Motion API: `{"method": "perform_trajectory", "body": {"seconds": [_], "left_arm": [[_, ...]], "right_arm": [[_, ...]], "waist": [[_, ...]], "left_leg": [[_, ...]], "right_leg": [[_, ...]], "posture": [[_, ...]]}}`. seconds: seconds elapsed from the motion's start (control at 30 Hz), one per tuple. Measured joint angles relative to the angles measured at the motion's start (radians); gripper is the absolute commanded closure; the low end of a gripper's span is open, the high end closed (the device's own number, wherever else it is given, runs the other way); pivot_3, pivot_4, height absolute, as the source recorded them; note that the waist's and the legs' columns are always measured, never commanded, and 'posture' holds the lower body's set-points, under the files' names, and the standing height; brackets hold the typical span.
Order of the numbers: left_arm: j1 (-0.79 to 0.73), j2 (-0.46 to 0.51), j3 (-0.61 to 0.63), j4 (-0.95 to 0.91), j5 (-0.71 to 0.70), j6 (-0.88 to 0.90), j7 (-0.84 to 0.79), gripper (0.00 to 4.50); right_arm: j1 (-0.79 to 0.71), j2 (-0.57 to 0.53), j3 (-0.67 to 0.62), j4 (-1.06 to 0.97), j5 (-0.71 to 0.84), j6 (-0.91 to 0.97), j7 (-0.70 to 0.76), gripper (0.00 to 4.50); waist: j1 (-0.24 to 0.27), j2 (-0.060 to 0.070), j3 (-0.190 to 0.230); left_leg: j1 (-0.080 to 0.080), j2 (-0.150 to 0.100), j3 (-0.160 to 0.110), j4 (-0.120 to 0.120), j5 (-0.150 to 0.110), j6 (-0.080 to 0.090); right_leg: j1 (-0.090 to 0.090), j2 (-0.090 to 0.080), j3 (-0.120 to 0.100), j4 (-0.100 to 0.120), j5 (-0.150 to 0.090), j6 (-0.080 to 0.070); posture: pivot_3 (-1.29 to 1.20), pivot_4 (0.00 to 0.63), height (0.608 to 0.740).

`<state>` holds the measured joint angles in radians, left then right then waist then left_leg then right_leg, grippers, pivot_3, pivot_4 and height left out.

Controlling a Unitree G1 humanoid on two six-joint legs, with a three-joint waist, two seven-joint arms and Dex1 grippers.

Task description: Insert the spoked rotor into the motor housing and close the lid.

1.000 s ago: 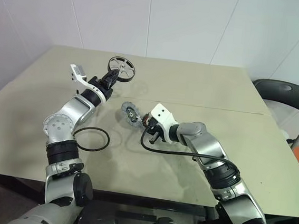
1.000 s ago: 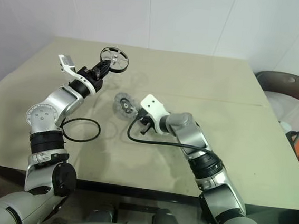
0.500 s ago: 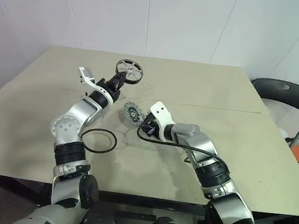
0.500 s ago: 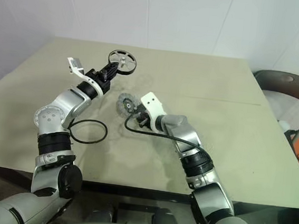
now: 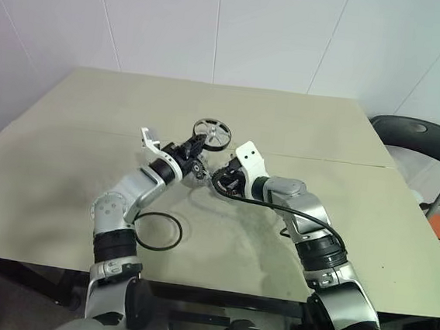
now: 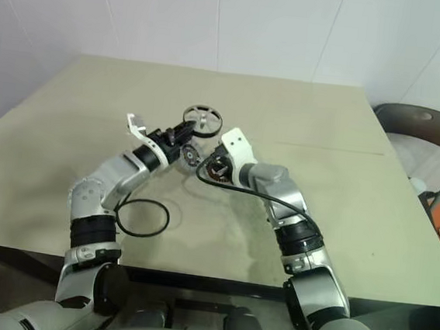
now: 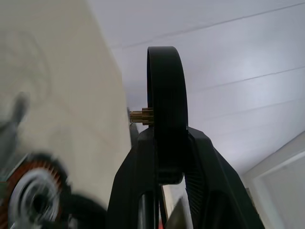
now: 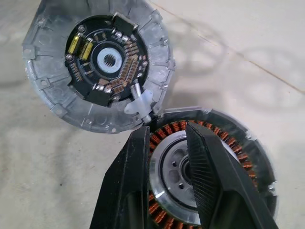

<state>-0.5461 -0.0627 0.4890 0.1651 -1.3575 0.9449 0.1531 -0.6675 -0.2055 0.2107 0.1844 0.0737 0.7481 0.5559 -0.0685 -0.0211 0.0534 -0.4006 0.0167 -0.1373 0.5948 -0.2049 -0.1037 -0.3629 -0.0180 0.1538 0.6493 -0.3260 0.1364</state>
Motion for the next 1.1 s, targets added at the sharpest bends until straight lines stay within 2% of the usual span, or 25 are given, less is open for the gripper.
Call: {"method": "perform_trajectory", "body": {"seconds": [0.43,0.8,1.1], "left_arm": [[0.015,0.002,-0.004,0.042,0.000,-0.038,-0.009,4.08],[0.033,-0.026,-0.068,0.076,-0.001,0.042,-0.009,4.08],[0.031,0.013,-0.080,0.208,0.107,0.022,-0.085,4.08]], "right_arm": [[-0.011,-0.054,0.003,0.045,-0.080,-0.061,-0.076,3.24],[-0.009,-0.056,0.013,0.058,-0.112,-0.079,-0.089,3.24],[0.001,-0.061,0.010,0.076,-0.119,-0.078,-0.097,3.24]], "waist": [[-0.001,0.000,0.000],[-0.002,0.000,0.000],[-0.001,0.000,0.000]], "left_leg": [[0.000,0.000,0.000,0.000,0.000,0.000],[0.000,0.000,0.000,0.000,0.000,0.000],[0.000,0.000,0.000,0.000,0.000,0.000]], "right_leg": [[0.000,0.000,0.000,0.000,0.000,0.000],[0.000,0.000,0.000,0.000,0.000,0.000],[0.000,0.000,0.000,0.000,0.000,0.000]], "posture": [[0.00,0.000,0.740],[0.00,0.000,0.740],[0.00,0.000,0.740]]}}
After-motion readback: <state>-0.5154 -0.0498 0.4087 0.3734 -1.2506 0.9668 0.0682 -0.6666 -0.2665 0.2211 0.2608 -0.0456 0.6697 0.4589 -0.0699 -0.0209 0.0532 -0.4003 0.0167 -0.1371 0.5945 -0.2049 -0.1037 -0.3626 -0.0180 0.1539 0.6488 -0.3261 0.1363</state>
